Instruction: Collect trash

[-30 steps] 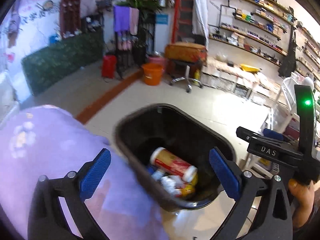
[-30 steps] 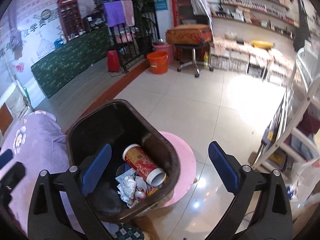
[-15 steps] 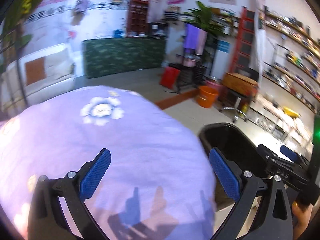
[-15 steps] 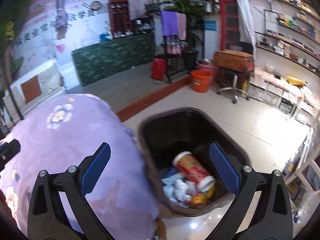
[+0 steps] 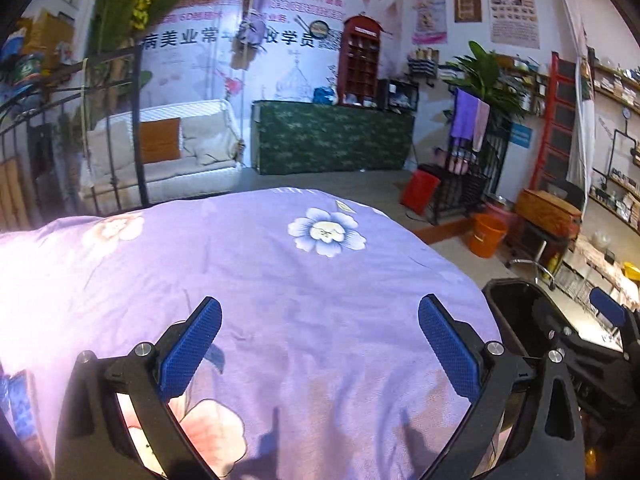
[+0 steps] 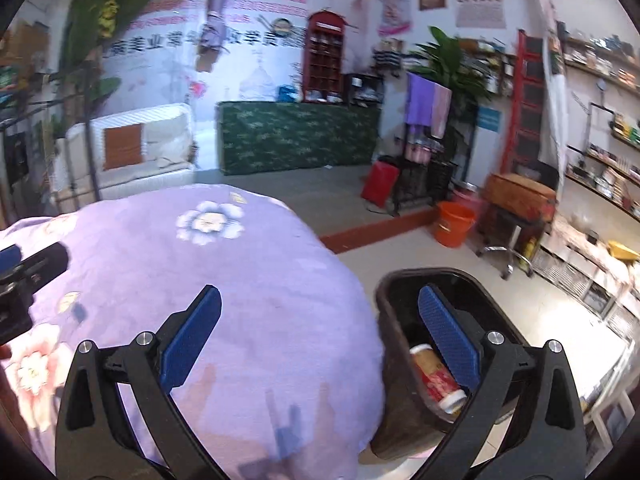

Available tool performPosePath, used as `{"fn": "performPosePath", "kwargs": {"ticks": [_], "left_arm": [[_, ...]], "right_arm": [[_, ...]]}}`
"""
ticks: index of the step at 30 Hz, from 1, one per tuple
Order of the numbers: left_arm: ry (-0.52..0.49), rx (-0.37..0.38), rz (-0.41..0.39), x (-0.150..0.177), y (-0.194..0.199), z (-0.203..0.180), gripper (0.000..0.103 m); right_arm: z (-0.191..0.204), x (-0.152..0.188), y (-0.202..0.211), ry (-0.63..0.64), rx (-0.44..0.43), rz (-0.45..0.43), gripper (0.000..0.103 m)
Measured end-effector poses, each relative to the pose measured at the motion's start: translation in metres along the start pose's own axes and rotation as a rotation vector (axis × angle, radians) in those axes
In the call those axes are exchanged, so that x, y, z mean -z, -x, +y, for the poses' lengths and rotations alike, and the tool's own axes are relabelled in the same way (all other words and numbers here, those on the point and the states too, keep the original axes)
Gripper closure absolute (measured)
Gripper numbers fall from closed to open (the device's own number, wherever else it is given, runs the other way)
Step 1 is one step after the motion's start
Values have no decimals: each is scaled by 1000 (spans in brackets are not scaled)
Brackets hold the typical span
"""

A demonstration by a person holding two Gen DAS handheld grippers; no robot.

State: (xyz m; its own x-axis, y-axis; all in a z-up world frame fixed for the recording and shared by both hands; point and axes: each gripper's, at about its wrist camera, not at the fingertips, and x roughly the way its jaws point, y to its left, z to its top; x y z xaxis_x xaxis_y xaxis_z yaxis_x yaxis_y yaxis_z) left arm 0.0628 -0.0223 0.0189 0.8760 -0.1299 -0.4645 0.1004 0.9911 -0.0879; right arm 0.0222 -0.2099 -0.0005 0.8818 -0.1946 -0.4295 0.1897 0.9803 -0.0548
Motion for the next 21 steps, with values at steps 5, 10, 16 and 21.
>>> {"fn": "performPosePath", "kwargs": {"ticks": [5,10,16,21], "left_arm": [[10,-39,-48,2,14,13,6],[26,-21,-92,2,25,19,6],[37,-35,-107,0,28,20,6],[39,-35,-102,4,29,18,6]], "right_arm": [[12,-1,27,28,-36,-102,6],[18,-5,35,29,-27,-133,6],[15,-7,33,9,-30,-124,6],[12,-8,31,1,-30,-112,6]]}}
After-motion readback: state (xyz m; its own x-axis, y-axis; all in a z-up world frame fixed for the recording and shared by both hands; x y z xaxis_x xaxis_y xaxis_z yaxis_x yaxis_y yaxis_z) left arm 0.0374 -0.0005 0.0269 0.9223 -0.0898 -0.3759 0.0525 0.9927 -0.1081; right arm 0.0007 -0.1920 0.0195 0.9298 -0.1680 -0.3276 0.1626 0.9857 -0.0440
